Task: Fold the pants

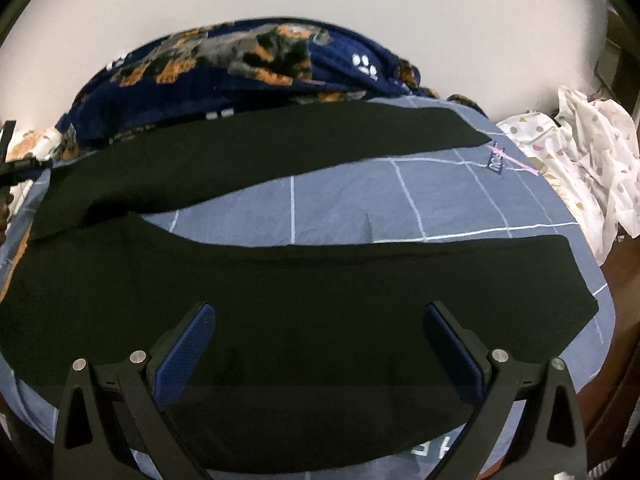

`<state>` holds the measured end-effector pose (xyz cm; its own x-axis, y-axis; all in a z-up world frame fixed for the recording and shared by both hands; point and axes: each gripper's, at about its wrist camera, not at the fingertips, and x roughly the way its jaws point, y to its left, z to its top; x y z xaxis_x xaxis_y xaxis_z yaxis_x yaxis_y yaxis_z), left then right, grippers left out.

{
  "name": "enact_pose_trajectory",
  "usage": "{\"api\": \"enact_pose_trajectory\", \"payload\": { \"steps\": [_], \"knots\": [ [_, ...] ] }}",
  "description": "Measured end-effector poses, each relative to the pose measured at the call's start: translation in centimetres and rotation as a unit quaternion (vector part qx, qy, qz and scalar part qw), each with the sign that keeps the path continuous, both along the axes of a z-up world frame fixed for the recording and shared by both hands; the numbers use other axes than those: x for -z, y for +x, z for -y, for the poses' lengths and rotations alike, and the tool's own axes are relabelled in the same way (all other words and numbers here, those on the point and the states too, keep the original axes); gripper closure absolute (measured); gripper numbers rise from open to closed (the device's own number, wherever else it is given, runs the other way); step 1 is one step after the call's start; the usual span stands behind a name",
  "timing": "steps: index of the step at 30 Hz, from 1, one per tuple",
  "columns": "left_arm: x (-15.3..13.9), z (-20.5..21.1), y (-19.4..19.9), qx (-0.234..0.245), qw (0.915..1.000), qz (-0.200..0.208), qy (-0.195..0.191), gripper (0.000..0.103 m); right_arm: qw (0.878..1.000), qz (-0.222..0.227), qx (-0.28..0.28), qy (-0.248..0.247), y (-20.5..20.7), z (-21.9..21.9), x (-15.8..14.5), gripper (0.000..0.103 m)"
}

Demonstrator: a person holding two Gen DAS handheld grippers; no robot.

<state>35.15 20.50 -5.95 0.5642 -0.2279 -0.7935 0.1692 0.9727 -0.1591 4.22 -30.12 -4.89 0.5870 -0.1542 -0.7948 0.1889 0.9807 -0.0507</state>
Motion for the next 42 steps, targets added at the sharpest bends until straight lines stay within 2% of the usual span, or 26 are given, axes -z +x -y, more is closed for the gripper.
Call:
{"api": "enact_pose_trajectory", "payload": {
  "steps": [6, 7, 8, 9, 10, 11, 12, 15, 18, 19, 21, 23, 26, 28, 30, 34, 36, 38, 39, 40, 41, 42],
  "knots": [
    [2.5, 2.9, 1.1, 0.085, 0.9955, -0.029, 0.031, 0.036, 1.000, -0.020, -0.008, -0.004, 1.1, -0.9, 0.8, 0.000],
    [2.7, 3.4, 1.1, 0.096, 0.9944, -0.033, 0.031, 0.040, 1.000, -0.020, -0.010, -0.007, 1.2, -1.1, 0.7, 0.000],
    [3.0, 3.8, 1.2, 0.098, 0.9939, -0.035, 0.037, 0.056, 1.000, -0.020, -0.013, -0.010, 1.3, -1.3, 0.7, 0.000],
    [3.1, 3.8, 1.2, 0.091, 0.9944, -0.036, 0.041, 0.064, 1.000, -0.021, -0.015, -0.011, 1.4, -1.5, 0.6, 0.000],
    [2.9, 3.5, 1.1, 0.078, 0.9960, -0.035, 0.024, 0.074, 1.000, -0.021, -0.017, -0.012, 1.5, -1.7, 0.6, 0.000],
    [2.4, 3.0, 0.9, 0.058, 0.9978, -0.032, 0.008, 0.093, 1.000, -0.022, -0.019, -0.012, 1.6, -1.8, 0.6, 0.000],
    [2.0, 2.7, 0.6, 0.049, 0.9984, -0.027, -0.005, 0.093, 0.999, -0.022, -0.021, -0.012, 1.7, -2.0, 0.5, 0.000],
    [-0.9, 3.0, -2.2, 0.025, 0.9994, 0.019, -0.017, 0.094, 0.999, -0.019, -0.026, 0.002, 2.5, -2.3, 0.2, 0.000],
    [-4.2, 3.8, -6.6, 0.037, 0.9952, 0.073, -0.053, 0.094, 0.998, -0.003, -0.045, 0.037, 3.7, -2.8, -1.0, 0.000],
    [-5.4, 4.3, -8.8, 0.044, 0.9924, 0.097, -0.062, 0.094, 0.996, 0.006, -0.057, 0.063, 4.3, -2.9, -1.7, 0.000],
    [-6.9, 5.1, -11.8, 0.059, 0.9878, 0.124, -0.073, 0.094, 0.988, 0.018, -0.080, 0.130, 5.6, -2.9, -2.6, 0.000],
    [-8.0, 5.9, -14.5, 0.076, 0.9843, 0.138, -0.081, 0.094, 0.972, 0.023, -0.093, 0.215, 7.4, -2.6, -3.0, 0.000],
    [-8.0, 7.1, -18.7, 0.099, 0.9816, 0.129, -0.100, 0.093, 0.935, 0.007, -0.087, 0.343, 11.0, -2.0, -2.3, 0.000],
    [-7.5, 7.8, -21.0, 0.101, 0.9826, 0.120, -0.100, 0.093, 0.912, -0.003, -0.076, 0.403, 13.2, -1.8, -1.4, 0.000],
    [-7.1, 8.3, -22.9, 0.100, 0.9825, 0.109, -0.113, 0.093, 0.899, -0.012, -0.069, 0.432, 15.3, -2.1, -0.8, 0.000],
    [-5.7, 8.7, -25.5, 0.091, 0.9843, 0.089, -0.122, 0.093, 0.895, -0.024, -0.069, 0.439, 19.5, -3.3, 0.0, 0.002],
    [-5.1, 8.7, -25.8, 0.084, 0.9849, 0.077, -0.131, 0.092, 0.888, -0.043, -0.066, 0.453, 21.5, -4.0, 1.1, 0.005],
    [-4.8, 8.4, -25.8, 0.072, 0.9849, 0.070, -0.141, 0.092, 0.882, -0.069, -0.051, 0.463, 23.6, -4.1, 2.6, 0.013],
    [-4.7, 8.2, -25.8, 0.068, 0.9845, 0.069, -0.147, 0.092, 0.880, -0.076, -0.041, 0.467, 24.3, -4.2, 3.3, 0.024],
    [-4.7, 8.1, -25.8, 0.063, 0.9843, 0.068, -0.150, 0.092, 0.878, -0.080, -0.037, 0.470, 25.1, -4.2, 3.8, 0.042],
    [-4.7, 7.9, -25.8, 0.060, 0.9845, 0.067, -0.151, 0.092, 0.880, -0.081, -0.035, 0.467, 25.4, -4.2, 4.0, 0.053],
    [-4.8, 7.8, -25.8, 0.057, 0.9850, 0.066, -0.149, 0.092, 0.884, -0.083, -0.030, 0.459, 25.6, -3.9, 4.2, 0.082]
  ]
}}
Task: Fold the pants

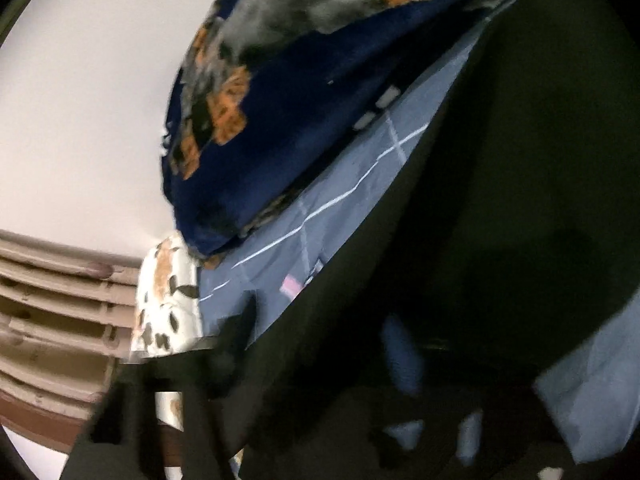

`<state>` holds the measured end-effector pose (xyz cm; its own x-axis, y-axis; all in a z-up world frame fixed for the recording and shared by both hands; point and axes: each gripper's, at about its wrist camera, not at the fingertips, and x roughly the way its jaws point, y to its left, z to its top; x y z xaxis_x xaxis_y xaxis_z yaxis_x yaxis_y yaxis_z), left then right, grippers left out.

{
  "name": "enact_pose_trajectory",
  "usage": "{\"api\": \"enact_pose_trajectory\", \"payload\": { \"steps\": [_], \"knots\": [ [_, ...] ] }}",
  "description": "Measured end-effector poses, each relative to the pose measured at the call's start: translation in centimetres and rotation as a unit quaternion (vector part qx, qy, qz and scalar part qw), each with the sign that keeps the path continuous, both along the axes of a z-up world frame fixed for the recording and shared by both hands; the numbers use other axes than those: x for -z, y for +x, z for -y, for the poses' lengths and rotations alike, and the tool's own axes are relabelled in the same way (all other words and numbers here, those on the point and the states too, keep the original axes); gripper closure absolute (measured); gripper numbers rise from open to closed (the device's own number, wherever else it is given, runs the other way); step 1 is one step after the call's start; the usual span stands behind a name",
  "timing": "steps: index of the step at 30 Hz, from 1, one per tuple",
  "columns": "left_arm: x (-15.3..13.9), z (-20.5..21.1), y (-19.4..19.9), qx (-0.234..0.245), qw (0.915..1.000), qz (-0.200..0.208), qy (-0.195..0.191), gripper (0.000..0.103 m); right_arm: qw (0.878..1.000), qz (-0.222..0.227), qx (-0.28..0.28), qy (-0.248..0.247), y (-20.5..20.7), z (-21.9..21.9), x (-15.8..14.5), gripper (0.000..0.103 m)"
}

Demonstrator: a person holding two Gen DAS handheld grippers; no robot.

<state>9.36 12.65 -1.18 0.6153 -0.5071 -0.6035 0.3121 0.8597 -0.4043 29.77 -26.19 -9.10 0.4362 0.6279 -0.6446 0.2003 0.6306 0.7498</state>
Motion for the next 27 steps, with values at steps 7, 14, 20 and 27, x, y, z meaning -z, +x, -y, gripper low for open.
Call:
{"api": "enact_pose_trajectory", "payload": {
  "steps": [7, 14, 20, 27],
  "knots": [
    [-0.1, -2.0, -0.2, -0.028, 0.9994, -0.015, 0.013, 0.090, 0.999, 0.041, -0.017, -0.019, -5.5, -0.2, -2.3, 0.095],
    [1.2, -4.1, -2.5, -0.047, 0.9964, -0.047, 0.053, 0.088, 0.998, 0.040, -0.045, -0.011, -15.7, -0.8, -1.9, 0.095],
    [2.8, -4.1, -4.8, -0.044, 0.9918, -0.061, 0.103, 0.088, 0.997, 0.007, -0.075, -0.025, -21.5, -2.5, 0.8, 0.095],
    [3.9, -4.6, -6.1, -0.048, 0.9878, -0.072, 0.130, 0.087, 0.995, -0.035, -0.094, -0.015, -24.7, -4.1, 3.7, 0.095]
  ]
}}
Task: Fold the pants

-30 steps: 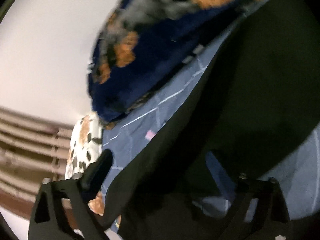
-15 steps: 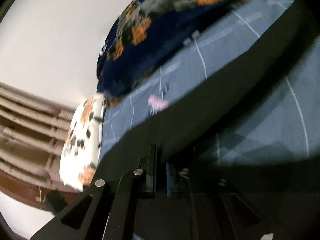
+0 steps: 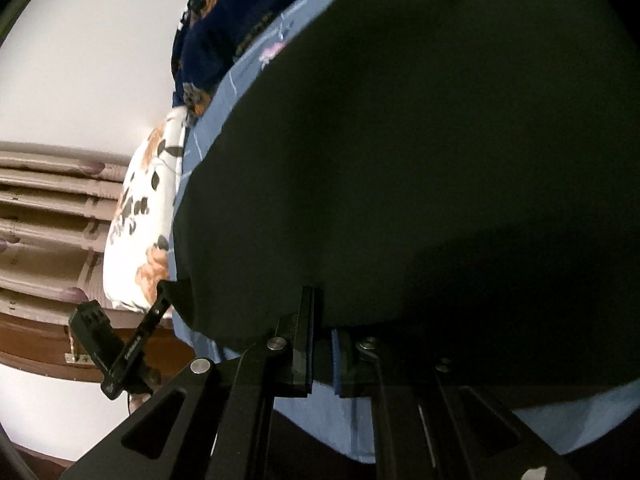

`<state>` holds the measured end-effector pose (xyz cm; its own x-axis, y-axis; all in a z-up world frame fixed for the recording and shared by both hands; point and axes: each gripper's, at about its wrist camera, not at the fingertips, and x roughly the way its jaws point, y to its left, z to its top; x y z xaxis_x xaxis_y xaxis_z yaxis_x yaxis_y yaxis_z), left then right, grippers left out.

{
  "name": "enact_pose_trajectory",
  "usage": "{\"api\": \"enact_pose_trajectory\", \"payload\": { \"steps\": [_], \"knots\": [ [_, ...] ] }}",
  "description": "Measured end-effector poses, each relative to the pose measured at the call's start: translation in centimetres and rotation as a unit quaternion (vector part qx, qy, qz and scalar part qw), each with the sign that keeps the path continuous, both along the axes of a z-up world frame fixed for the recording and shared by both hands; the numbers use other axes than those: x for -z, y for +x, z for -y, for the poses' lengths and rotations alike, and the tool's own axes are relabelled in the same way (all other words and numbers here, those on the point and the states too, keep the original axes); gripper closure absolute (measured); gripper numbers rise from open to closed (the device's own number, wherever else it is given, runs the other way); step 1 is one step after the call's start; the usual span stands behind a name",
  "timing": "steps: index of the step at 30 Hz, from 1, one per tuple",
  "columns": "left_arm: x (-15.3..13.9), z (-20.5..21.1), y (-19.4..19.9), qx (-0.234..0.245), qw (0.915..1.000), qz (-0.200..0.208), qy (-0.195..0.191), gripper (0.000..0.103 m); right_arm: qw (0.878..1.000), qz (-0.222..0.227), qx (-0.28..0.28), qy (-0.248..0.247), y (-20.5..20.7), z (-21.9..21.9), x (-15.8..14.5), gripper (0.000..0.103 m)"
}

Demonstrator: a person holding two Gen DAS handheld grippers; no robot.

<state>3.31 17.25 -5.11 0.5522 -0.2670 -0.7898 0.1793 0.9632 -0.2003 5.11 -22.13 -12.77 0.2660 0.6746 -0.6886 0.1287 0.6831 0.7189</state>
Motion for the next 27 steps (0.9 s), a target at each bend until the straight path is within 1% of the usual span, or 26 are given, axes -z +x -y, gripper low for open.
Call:
{"api": "enact_pose_trajectory", "payload": {
  "steps": [2, 3, 6, 7, 9, 11, 13, 16, 18, 20, 22, 23, 25, 27],
  "knots": [
    [0.0, -0.2, -0.3, -0.002, 0.9999, 0.006, 0.012, 0.085, 1.000, 0.001, -0.009, -0.003, -0.3, -0.4, -0.1, 0.095],
    [0.0, -0.3, -0.4, -0.004, 0.9998, 0.006, 0.018, 0.082, 1.000, 0.002, -0.012, -0.004, -0.3, -0.7, -0.2, 0.095],
    [0.5, -0.8, -0.3, -0.012, 0.9996, -0.008, 0.025, 0.078, 1.000, -0.003, -0.013, -0.003, -0.3, -0.8, 0.1, 0.095],
    [0.5, -1.1, -0.4, -0.018, 0.9994, -0.015, 0.027, 0.075, 1.000, -0.008, -0.011, 0.002, -0.2, -0.8, 0.3, 0.095],
    [0.3, -1.9, -0.7, -0.033, 0.9988, -0.014, 0.033, 0.057, 1.000, -0.009, -0.010, 0.003, -0.4, -0.8, 0.5, 0.095],
    [-0.1, -2.8, -1.1, -0.051, 0.9981, -0.008, 0.034, 0.050, 1.000, -0.009, -0.011, 0.003, -0.4, -0.7, 0.4, 0.095],
    [-0.6, -3.6, -1.5, -0.063, 0.9975, 0.001, 0.032, 0.049, 1.000, -0.008, -0.013, 0.003, -0.5, -0.7, 0.4, 0.095],
    [-2.1, -4.5, -2.0, -0.099, 0.9929, 0.031, 0.059, 0.049, 1.000, -0.008, -0.015, 0.002, -0.4, -1.0, 0.3, 0.095],
    [-3.7, -4.7, -2.3, -0.122, 0.9884, 0.063, 0.066, 0.049, 1.000, -0.009, -0.015, 0.004, -0.5, -1.0, 0.3, 0.095],
    [-5.6, -4.2, -2.5, -0.127, 0.9853, 0.097, 0.061, 0.049, 1.000, -0.010, -0.014, 0.006, -0.5, -1.1, 0.3, 0.095],
    [-6.7, -2.9, -2.4, -0.109, 0.9869, 0.109, 0.046, 0.049, 1.000, -0.009, -0.012, 0.008, -0.5, -1.2, 0.4, 0.095],
    [-7.0, -1.5, -2.0, -0.085, 0.9903, 0.105, 0.032, 0.049, 1.000, -0.010, -0.011, 0.010, -0.5, -1.3, 0.4, 0.095],
    [-6.6, 1.1, -1.4, -0.040, 0.9952, 0.087, 0.018, 0.049, 1.000, -0.011, -0.007, 0.015, -0.5, -1.3, 0.6, 0.095],
    [-5.2, 4.5, -1.0, 0.018, 0.9979, 0.061, 0.014, 0.049, 1.000, -0.011, -0.005, 0.018, -0.5, -1.3, 0.6, 0.095]
  ]
}}
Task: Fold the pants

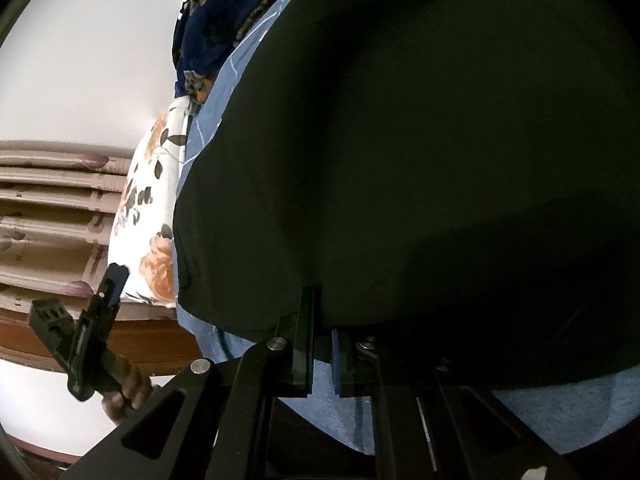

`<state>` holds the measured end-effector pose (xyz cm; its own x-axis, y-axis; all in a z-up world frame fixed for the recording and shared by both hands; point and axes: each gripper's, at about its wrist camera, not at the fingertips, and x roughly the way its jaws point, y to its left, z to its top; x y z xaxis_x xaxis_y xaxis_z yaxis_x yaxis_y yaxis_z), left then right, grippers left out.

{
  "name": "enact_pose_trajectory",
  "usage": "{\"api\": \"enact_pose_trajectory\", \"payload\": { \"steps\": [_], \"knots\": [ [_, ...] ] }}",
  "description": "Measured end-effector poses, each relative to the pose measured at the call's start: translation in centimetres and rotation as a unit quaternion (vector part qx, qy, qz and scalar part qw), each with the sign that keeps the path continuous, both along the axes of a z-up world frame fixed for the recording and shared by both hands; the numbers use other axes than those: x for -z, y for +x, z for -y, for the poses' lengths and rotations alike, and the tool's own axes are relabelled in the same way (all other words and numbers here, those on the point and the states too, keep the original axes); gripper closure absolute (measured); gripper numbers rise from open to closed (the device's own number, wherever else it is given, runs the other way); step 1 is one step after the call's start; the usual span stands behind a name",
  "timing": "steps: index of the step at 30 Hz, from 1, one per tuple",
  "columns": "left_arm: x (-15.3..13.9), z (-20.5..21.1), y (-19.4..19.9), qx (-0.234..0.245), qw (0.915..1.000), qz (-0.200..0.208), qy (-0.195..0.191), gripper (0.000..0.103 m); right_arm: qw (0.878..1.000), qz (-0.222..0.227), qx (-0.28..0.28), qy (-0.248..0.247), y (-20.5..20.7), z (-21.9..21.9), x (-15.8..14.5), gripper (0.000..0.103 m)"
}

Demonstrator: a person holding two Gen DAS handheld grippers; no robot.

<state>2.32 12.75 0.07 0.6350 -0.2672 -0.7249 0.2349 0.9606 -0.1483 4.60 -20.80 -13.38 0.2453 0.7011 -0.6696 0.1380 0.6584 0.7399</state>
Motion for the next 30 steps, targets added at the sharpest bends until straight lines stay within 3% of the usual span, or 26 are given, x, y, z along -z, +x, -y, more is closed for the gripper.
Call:
{"api": "enact_pose_trajectory", "payload": {
  "steps": [3, 7, 9, 13, 18, 20, 24, 25, 27, 30],
  "knots": [
    [3.3, 3.9, 0.4, 0.064, 0.9960, -0.061, 0.009, 0.051, 1.000, -0.001, 0.003, 0.008, -0.1, 0.2, 0.1, 0.095],
    [7.1, 5.2, 0.5, 0.072, 0.9889, -0.130, 0.001, 0.055, 1.000, 0.001, 0.006, 0.026, -0.3, 0.5, 0.4, 0.095],
    [7.5, 5.1, 0.0, 0.065, 0.9905, -0.121, -0.007, 0.055, 0.999, 0.000, 0.007, 0.037, -0.3, 0.7, 0.5, 0.094],
    [7.6, 5.7, -0.4, 0.077, 0.9905, -0.111, 0.023, 0.055, 0.998, 0.007, 0.021, 0.058, 0.1, 2.9, 0.1, 0.091],
    [7.8, 5.6, -0.3, 0.077, 0.9902, -0.114, 0.025, 0.055, 0.992, 0.045, 0.112, 0.045, 0.3, 12.3, -0.8, 0.088],
    [8.0, 5.6, -0.4, 0.076, 0.9900, -0.115, 0.029, 0.055, 0.983, 0.051, 0.169, 0.046, 0.1, 18.0, -0.4, 0.088],
    [8.1, 5.5, -0.3, 0.073, 0.9901, -0.117, 0.026, 0.055, 0.957, 0.076, 0.273, 0.061, -0.5, 28.6, 0.7, 0.102],
    [8.1, 5.5, -0.4, 0.073, 0.9902, -0.117, 0.025, 0.055, 0.952, 0.083, 0.291, 0.044, -0.6, 30.8, 0.6, 0.103],
    [8.1, 5.5, -0.4, 0.072, 0.9903, -0.116, 0.024, 0.055, 0.948, 0.095, 0.301, 0.044, -0.2, 33.4, 0.6, 0.103],
    [8.1, 5.5, -0.5, 0.073, 0.9907, -0.112, 0.025, 0.055, 0.951, 0.096, 0.293, 0.031, 0.9, 33.9, 0.1, 0.103]
  ]
}}
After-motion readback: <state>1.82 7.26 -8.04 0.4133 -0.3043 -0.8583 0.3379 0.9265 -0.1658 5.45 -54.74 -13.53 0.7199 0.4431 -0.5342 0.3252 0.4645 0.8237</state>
